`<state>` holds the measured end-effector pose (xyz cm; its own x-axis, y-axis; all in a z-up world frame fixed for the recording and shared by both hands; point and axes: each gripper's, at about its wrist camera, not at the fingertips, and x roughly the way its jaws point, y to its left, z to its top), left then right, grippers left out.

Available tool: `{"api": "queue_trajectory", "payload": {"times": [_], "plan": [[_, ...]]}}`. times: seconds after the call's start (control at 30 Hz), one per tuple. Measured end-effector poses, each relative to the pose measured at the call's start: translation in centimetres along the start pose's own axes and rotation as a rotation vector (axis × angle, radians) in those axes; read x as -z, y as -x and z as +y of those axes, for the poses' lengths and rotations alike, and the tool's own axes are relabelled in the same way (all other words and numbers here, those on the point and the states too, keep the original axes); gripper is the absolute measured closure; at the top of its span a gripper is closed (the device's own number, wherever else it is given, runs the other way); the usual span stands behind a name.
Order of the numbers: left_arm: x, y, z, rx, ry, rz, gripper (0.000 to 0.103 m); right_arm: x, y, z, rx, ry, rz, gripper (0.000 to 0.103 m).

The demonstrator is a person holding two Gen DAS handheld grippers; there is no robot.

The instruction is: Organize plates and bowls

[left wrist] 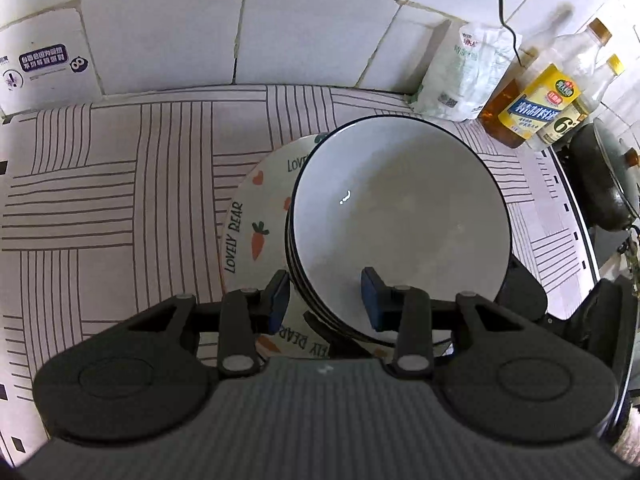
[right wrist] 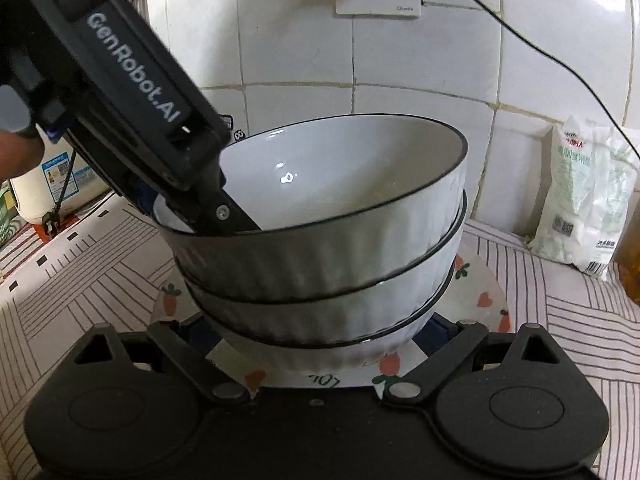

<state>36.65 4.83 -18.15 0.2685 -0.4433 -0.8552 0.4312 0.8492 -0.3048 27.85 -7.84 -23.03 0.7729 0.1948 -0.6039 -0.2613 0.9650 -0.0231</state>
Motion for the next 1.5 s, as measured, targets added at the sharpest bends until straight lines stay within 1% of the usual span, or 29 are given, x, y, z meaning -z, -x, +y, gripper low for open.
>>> {"api": "queue_trajectory", "payload": {"times": [0.1, 0.27, 0.33, 0.43, 0.5, 0.57, 0.7, 0.77, 0.8, 0.87, 0.93, 1.0, 1.17, 1.27, 1.37, 1.5], "plan": [[0.1, -0.1, 0.0, 0.002, -0.005, 0.002, 0.066, 0.1, 0.0, 0.2, 0.015, 0.017, 0.002, 0.005], [-0.1, -0.2, -0.4, -0.003, 0.000, 0.003, 0.067, 0.2, -0.1, -0.1, 0.016, -0.006, 0.007, 0.005], [-0.3, -0.2, -0.4, -0.016, 0.028, 0.022, 0.067, -0.5, -0.4, -0.1, 0.021, -0.014, 0.047, 0.005], [-1.1, -0.5, -0.3, -0.014, 0.104, 0.080, 0.068, -1.6, -1.1, 0.2, 0.044, -0.038, 0.123, 0.004], [-1.2, -0.4, -0.2, -0.017, 0.119, 0.082, 0.067, -2.0, -1.1, 0.7, 0.075, -0.027, 0.156, 0.004], [-1.1, -0.2, -0.2, -0.019, 0.128, 0.072, 0.066, -1.9, -0.9, 1.4, 0.090, 0.016, 0.181, 0.004], [-0.7, 0.6, -0.5, -0.027, 0.141, 0.059, 0.063, -1.2, 1.4, 2.2, 0.093, 0.057, 0.158, 0.004], [-0.5, 1.1, -1.2, -0.068, 0.119, 0.072, 0.061, -0.7, 2.8, 2.1, 0.100, 0.046, 0.145, 0.004], [-0.4, 1.7, -1.5, -0.084, 0.108, 0.062, 0.058, -0.5, 3.5, 2.0, 0.100, 0.032, 0.140, 0.004], [0.1, 2.9, -2.0, -0.092, 0.110, 0.029, 0.054, -0.3, 4.8, 1.7, 0.086, 0.003, 0.135, 0.004], [0.3, 3.9, -2.4, -0.092, 0.119, 0.024, 0.053, -0.4, 6.1, 1.3, 0.058, -0.027, 0.130, 0.004], [0.5, 4.8, -3.1, -0.111, 0.113, 0.012, 0.051, -0.4, 7.1, 0.8, 0.043, -0.044, 0.118, 0.004], [1.5, 7.2, -5.5, -0.179, 0.066, -0.027, 0.045, -1.0, 9.0, 0.0, 0.044, -0.002, 0.126, 0.004], [2.3, 8.2, -6.5, -0.190, 0.067, -0.049, 0.042, -1.0, 11.0, -0.8, 0.041, 0.000, 0.108, 0.004], [3.3, 9.4, -7.4, -0.215, 0.070, -0.073, 0.040, -1.1, 12.4, -1.5, 0.042, -0.031, 0.120, 0.004], [5.2, 11.0, -8.6, -0.241, 0.064, -0.103, 0.036, -1.2, 13.6, -2.5, 0.070, -0.072, 0.171, 0.004]]}}
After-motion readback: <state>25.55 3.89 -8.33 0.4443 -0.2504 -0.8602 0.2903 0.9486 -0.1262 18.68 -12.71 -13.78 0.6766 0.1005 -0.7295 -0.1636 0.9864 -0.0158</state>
